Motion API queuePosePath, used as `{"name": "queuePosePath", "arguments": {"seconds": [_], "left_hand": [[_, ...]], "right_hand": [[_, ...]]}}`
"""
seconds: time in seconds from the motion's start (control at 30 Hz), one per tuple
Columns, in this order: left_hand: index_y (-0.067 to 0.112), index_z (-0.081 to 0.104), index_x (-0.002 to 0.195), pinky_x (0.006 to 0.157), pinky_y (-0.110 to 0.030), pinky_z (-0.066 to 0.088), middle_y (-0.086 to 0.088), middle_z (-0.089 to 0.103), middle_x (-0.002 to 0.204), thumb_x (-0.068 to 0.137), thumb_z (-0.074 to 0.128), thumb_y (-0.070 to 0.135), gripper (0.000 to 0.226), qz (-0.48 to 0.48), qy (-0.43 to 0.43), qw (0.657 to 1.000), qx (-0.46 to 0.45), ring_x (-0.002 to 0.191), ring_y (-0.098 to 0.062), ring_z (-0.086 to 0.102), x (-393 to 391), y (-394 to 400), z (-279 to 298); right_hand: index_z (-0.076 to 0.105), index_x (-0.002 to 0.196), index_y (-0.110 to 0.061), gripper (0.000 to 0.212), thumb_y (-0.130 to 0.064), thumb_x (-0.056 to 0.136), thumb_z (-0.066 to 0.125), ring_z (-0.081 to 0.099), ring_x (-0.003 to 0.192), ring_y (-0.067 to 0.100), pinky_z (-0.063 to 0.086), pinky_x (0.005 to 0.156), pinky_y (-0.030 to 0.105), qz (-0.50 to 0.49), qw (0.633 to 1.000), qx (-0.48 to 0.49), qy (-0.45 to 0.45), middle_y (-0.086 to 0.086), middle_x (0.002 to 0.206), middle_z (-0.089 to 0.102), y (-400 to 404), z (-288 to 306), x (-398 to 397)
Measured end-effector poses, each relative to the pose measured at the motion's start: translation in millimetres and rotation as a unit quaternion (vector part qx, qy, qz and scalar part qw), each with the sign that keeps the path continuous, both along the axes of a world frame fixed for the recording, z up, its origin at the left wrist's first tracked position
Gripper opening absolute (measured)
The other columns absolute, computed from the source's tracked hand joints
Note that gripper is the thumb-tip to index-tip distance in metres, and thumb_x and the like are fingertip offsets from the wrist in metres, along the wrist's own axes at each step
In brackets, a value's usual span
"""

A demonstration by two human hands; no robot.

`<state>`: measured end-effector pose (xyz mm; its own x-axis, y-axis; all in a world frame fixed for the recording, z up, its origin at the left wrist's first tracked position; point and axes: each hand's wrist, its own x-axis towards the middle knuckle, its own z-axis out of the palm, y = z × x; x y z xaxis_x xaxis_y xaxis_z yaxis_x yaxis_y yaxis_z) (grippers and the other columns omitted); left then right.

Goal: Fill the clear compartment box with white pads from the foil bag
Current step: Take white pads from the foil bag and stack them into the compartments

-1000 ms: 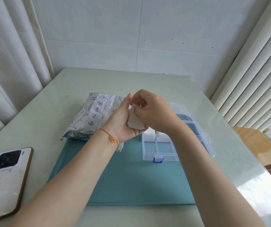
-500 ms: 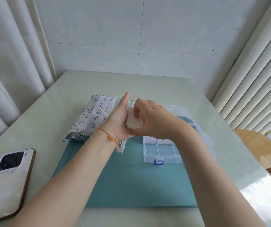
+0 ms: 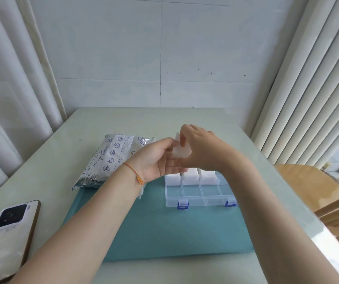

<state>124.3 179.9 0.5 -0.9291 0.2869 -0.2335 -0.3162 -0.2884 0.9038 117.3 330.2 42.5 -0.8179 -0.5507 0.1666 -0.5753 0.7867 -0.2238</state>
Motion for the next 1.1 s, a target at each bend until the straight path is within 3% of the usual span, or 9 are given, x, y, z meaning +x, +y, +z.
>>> {"name": "queuePosePath", "arguments": {"seconds": [0.13, 0.23, 0.33, 0.47, 0.6, 0.73, 0.87, 0.97, 1.1], "left_hand": [[0.008, 0.064, 0.096, 0.068, -0.034, 0.059, -0.006, 0.070, 0.078, 0.094, 0.049, 0.010, 0.016, 0.052, 0.019, 0.997, -0.061, 0.070, -0.023, 0.068, 0, 21, 3], [0.009, 0.065, 0.093, 0.055, -0.026, 0.055, -0.005, 0.062, 0.079, 0.092, 0.057, 0.011, 0.008, 0.121, 0.026, 0.988, -0.089, 0.066, -0.017, 0.065, -5, 33, 3], [0.015, 0.062, 0.082, 0.056, -0.024, 0.049, 0.000, 0.055, 0.072, 0.091, 0.063, 0.015, 0.009, 0.147, 0.036, 0.982, -0.115, 0.067, -0.014, 0.060, -9, 44, 0], [0.017, 0.062, 0.081, 0.063, -0.025, 0.047, 0.002, 0.059, 0.071, 0.089, 0.067, 0.017, 0.009, 0.122, 0.052, 0.978, -0.161, 0.068, -0.012, 0.058, -14, 64, -3], [0.017, 0.066, 0.083, 0.061, -0.024, 0.048, 0.003, 0.063, 0.072, 0.087, 0.070, 0.020, 0.006, 0.140, 0.086, 0.960, -0.225, 0.067, -0.010, 0.060, -23, 79, -10], [0.021, 0.072, 0.084, 0.074, -0.021, 0.045, 0.008, 0.068, 0.082, 0.085, 0.068, 0.021, 0.004, 0.132, 0.243, 0.827, -0.489, 0.080, -0.010, 0.061, -32, 82, -29], [0.026, 0.076, 0.097, 0.085, -0.026, 0.042, 0.006, 0.067, 0.095, 0.090, 0.058, 0.018, 0.020, -0.004, 0.327, 0.703, -0.631, 0.102, -0.019, 0.054, -36, 80, -43], [0.034, 0.071, 0.109, 0.099, -0.036, 0.039, 0.002, 0.063, 0.107, 0.096, 0.048, 0.023, 0.029, -0.064, 0.350, 0.663, -0.659, 0.112, -0.022, 0.045, -37, 85, -45], [0.037, 0.066, 0.112, 0.094, -0.036, 0.034, -0.002, 0.054, 0.104, 0.098, 0.039, 0.029, 0.032, -0.103, 0.341, 0.617, -0.702, 0.111, -0.023, 0.041, -38, 89, -42]], "right_hand": [[0.044, 0.108, -0.015, 0.053, -0.047, 0.073, 0.067, 0.048, 0.096, 0.021, 0.038, 0.083, 0.032, 0.003, 0.999, -0.040, -0.018, -0.003, 0.105, 0.052, 24, -4, -1], [0.045, 0.117, -0.021, 0.061, -0.046, 0.073, 0.078, 0.057, 0.097, 0.015, 0.048, 0.083, 0.028, -0.025, 0.975, -0.207, -0.079, -0.005, 0.112, 0.056, 48, -7, -6], [0.050, 0.118, -0.016, 0.043, -0.029, 0.085, 0.073, 0.063, 0.074, 0.008, 0.051, 0.067, 0.020, -0.081, 0.914, -0.360, -0.167, 0.000, 0.099, 0.067, 65, -11, -13], [0.054, 0.098, -0.013, 0.020, -0.007, 0.086, 0.069, 0.058, 0.052, 0.006, 0.049, 0.059, 0.025, -0.119, 0.861, -0.446, -0.212, 0.006, 0.081, 0.069, 81, -27, -25], [0.049, 0.080, -0.016, 0.024, -0.001, 0.083, 0.067, 0.055, 0.057, 0.016, 0.043, 0.055, 0.028, -0.147, 0.846, -0.471, -0.201, 0.009, 0.073, 0.062, 93, -39, -35], [0.052, 0.076, -0.016, 0.021, -0.001, 0.085, 0.063, 0.054, 0.059, 0.018, 0.039, 0.051, 0.025, -0.181, 0.863, -0.422, -0.212, 0.014, 0.075, 0.062, 105, -47, -45], [0.066, 0.090, -0.016, 0.011, -0.006, 0.086, 0.063, 0.051, 0.047, 0.007, 0.035, 0.042, 0.016, -0.215, 0.885, -0.331, -0.247, 0.006, 0.071, 0.061, 112, -48, -48], [0.070, 0.095, -0.012, 0.016, -0.003, 0.087, 0.060, 0.039, 0.043, 0.008, 0.027, 0.032, 0.010, -0.227, 0.890, -0.315, -0.241, 0.000, 0.063, 0.052, 116, -49, -48], [0.075, 0.093, -0.015, 0.017, -0.006, 0.087, 0.061, 0.037, 0.050, 0.013, 0.031, 0.038, 0.014, -0.224, 0.915, -0.230, -0.244, 0.002, 0.067, 0.053, 115, -52, -50]]}}
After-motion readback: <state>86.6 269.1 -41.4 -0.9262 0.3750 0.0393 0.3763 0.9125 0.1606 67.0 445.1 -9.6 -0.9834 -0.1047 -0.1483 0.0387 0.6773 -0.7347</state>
